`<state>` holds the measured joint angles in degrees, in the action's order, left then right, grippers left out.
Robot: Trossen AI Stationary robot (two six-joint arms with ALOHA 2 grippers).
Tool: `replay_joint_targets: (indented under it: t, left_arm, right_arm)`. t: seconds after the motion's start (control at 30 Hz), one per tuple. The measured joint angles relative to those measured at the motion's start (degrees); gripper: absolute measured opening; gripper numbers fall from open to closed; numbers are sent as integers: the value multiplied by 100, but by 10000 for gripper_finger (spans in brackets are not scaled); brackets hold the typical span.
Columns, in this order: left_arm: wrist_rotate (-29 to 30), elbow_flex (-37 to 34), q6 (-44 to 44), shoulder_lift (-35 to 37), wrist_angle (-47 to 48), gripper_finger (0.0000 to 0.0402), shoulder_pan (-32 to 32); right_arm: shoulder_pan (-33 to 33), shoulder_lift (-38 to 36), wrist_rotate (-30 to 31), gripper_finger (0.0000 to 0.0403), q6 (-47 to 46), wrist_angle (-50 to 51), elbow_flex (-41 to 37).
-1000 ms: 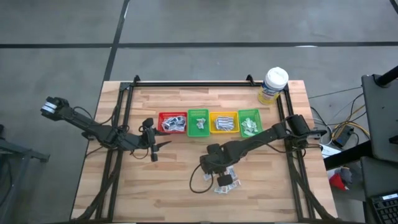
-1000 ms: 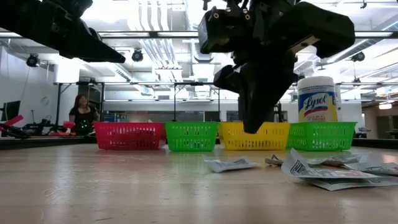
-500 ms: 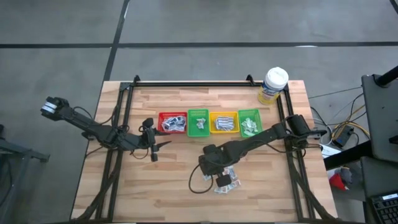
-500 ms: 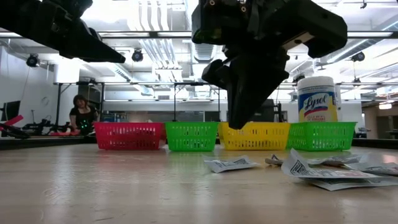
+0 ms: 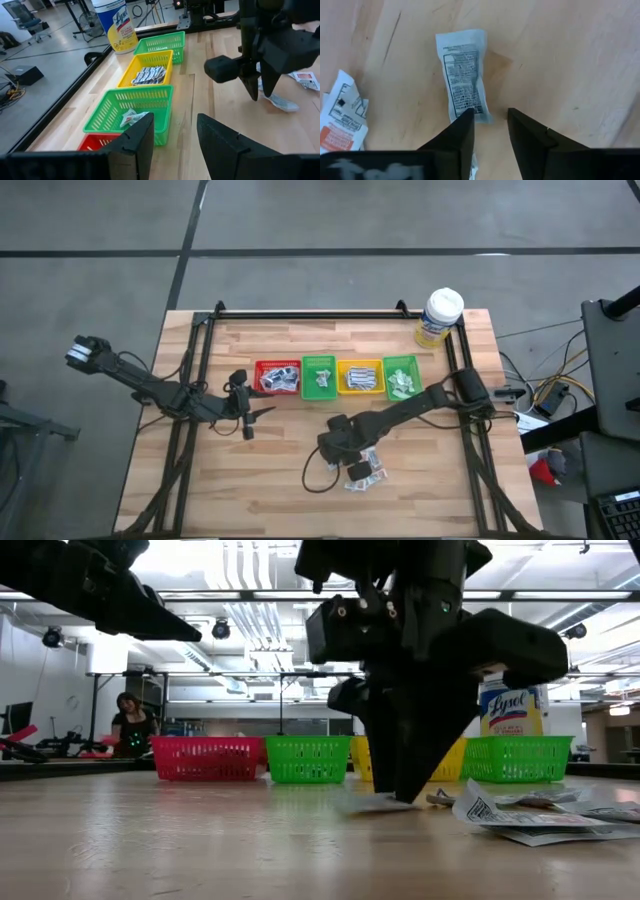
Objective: Pick & Place First Aid Supplies
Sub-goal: Put the ointment pack into the left green basket
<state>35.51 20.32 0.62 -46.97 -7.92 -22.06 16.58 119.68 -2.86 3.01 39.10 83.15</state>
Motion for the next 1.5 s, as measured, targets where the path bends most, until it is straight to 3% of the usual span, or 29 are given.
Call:
replay_joint_targets:
  t: [0.23, 0.77, 1.03, 1.3, 1.5]
  left_arm:
    - [40, 0, 0, -25, 0, 151, 13]
    - [39, 2, 0, -25, 0, 151, 22]
    - [39, 2, 0, -25, -2, 151, 22]
    - [37, 2, 0, -25, -2, 151, 22]
    - [37, 0, 0, -25, 0, 151, 22]
  right_arm:
    - [0, 186, 25, 107, 0, 0, 31]
    - [-7, 152, 92, 12, -76, 181, 123]
    - [-7, 187, 188, 8, -53, 975, 731]
    - [-9, 175, 1552, 8, 237, 1680, 1505]
    - [-74, 164, 3343, 8, 408, 1780, 1810]
